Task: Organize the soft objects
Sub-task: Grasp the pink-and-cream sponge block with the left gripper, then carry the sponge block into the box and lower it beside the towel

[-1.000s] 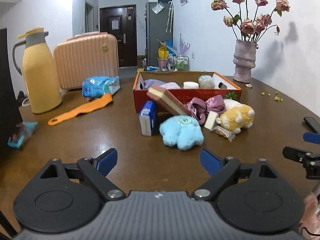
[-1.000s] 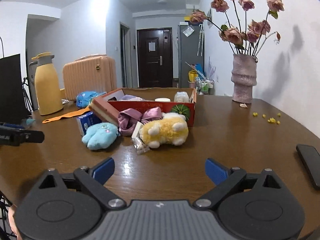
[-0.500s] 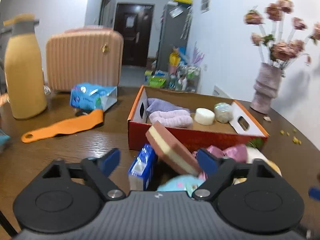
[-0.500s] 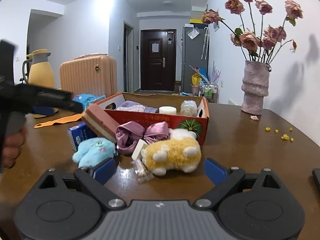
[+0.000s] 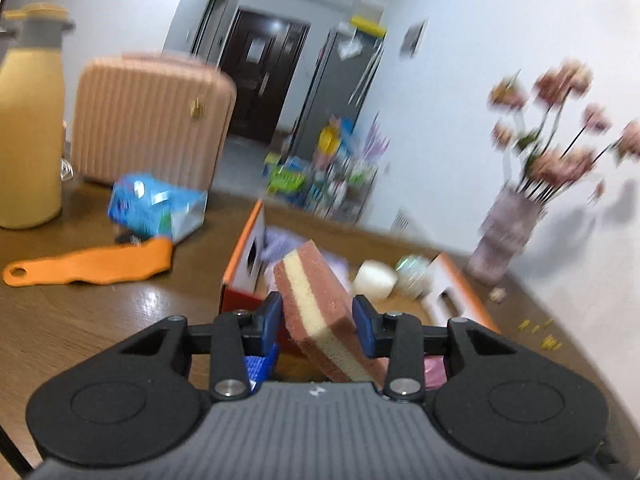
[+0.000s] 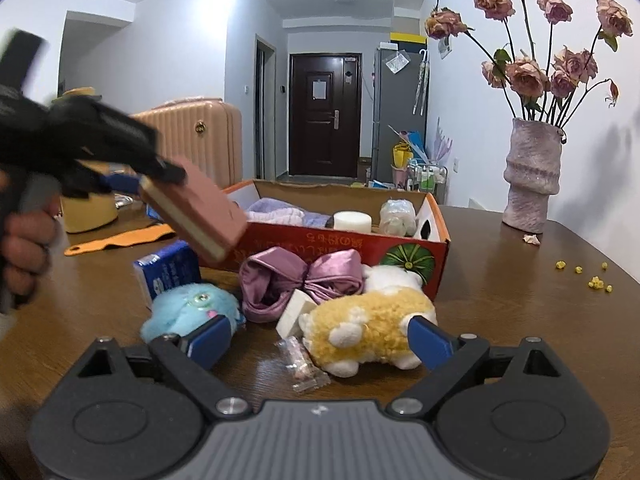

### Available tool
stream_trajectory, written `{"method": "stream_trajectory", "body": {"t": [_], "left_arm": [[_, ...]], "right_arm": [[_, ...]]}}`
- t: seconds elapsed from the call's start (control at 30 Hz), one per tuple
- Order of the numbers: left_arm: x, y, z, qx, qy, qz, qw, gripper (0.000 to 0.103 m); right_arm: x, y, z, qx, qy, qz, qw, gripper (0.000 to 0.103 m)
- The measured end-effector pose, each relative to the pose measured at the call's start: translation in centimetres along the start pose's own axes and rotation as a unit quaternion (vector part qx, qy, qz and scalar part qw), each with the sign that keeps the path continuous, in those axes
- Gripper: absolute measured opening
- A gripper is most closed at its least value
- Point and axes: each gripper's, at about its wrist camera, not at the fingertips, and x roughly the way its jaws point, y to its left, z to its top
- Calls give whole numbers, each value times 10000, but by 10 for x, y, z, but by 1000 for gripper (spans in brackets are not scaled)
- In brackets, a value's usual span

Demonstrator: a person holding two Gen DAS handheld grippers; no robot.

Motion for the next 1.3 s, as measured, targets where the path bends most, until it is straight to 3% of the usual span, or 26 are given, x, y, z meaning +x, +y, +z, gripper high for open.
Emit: {"method": "stream_trajectory", "body": {"t": [0.1, 0.23, 0.4, 0.5, 0.57, 0.73, 0.83, 0.97, 1.17, 1.3], "left_arm": [[-38, 15, -6, -626, 140, -616, 9960, 39], [-71, 30, -45, -984, 532, -982, 9889, 39], [-89, 42, -113, -1138, 1210, -1007, 9810, 40], [-98, 53, -137, -1072, 1348, -745, 9822, 43], [-105, 57, -142, -891, 1375, -591, 9847, 45], [-114, 71, -140, -744, 1317, -615, 9866, 45], [-112, 74, -138, -883, 1249, -635, 9862, 42], [-99, 72, -132, -903, 1287, -765, 9846, 41], [-84, 64, -137, -686, 1615, -1165, 9776, 35], [-77, 60, -133, -620, 1494, -1133, 9803, 29]], "right_arm": [[-9, 0, 1, 66, -98, 32, 9999, 95], [-25, -6, -4, 213, -130, 28, 9997, 95], [-36, -13, -15, 492, 194, 16, 9986, 89], [-41, -6, -20, 643, 375, 361, 9966, 85], [-44, -2, -22, 784, 512, 784, 9925, 81], [-46, 11, -33, 1345, 888, 1493, 9756, 67], [-46, 22, -38, 1456, 977, 1545, 9723, 60], [-51, 25, -40, 1572, 1006, 1550, 9701, 57], [-44, 27, -49, 1760, 1332, 1779, 9590, 37], [-30, 25, -47, 1727, 1327, 1836, 9586, 32]]}}
